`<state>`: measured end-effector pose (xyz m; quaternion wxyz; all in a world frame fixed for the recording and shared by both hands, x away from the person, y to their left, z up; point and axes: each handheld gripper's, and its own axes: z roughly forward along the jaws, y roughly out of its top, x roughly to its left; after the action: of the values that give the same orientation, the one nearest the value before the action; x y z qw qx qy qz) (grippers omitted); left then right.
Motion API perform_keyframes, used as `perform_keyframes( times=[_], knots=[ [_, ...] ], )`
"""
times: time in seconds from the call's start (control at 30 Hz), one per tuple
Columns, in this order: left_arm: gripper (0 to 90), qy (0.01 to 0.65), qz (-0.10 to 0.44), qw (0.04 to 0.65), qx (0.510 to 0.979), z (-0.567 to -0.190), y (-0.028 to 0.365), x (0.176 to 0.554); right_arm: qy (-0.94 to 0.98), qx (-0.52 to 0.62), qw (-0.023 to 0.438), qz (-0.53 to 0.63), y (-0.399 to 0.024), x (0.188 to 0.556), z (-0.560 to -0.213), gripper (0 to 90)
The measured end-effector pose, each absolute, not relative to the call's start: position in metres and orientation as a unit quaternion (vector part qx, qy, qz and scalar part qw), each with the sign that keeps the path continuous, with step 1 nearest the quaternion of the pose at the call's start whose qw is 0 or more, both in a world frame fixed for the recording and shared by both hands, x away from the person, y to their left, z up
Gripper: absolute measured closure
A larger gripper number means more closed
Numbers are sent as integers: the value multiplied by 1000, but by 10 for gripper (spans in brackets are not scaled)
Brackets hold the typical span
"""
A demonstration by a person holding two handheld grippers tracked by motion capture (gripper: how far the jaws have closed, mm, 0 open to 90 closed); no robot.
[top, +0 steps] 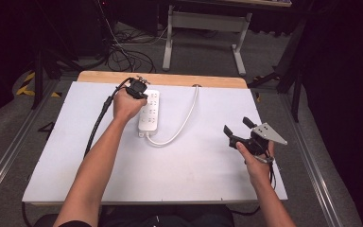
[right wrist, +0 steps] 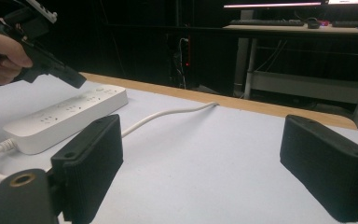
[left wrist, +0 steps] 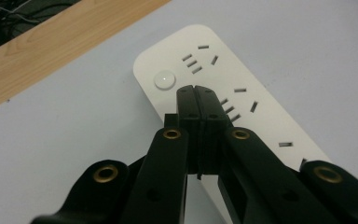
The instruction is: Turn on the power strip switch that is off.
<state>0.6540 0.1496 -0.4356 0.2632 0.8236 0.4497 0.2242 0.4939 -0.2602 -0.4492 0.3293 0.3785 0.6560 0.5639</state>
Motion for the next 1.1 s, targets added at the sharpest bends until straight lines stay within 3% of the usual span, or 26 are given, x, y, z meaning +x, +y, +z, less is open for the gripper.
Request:
perform_keyframes(
  times=[0.23, 0.4, 1.1],
  knots=[
    [900, 460, 215, 293, 810, -433, 149, 655, 657, 380, 325, 563, -260, 493, -449, 134],
    [900, 457, 217, 270, 819, -443, 148, 656, 657, 380, 324, 565, -259, 493, -449, 134],
    [900, 453, 195, 307, 814, -450, 147, 654, 651, 384, 328, 567, -263, 489, -447, 135]
  ],
)
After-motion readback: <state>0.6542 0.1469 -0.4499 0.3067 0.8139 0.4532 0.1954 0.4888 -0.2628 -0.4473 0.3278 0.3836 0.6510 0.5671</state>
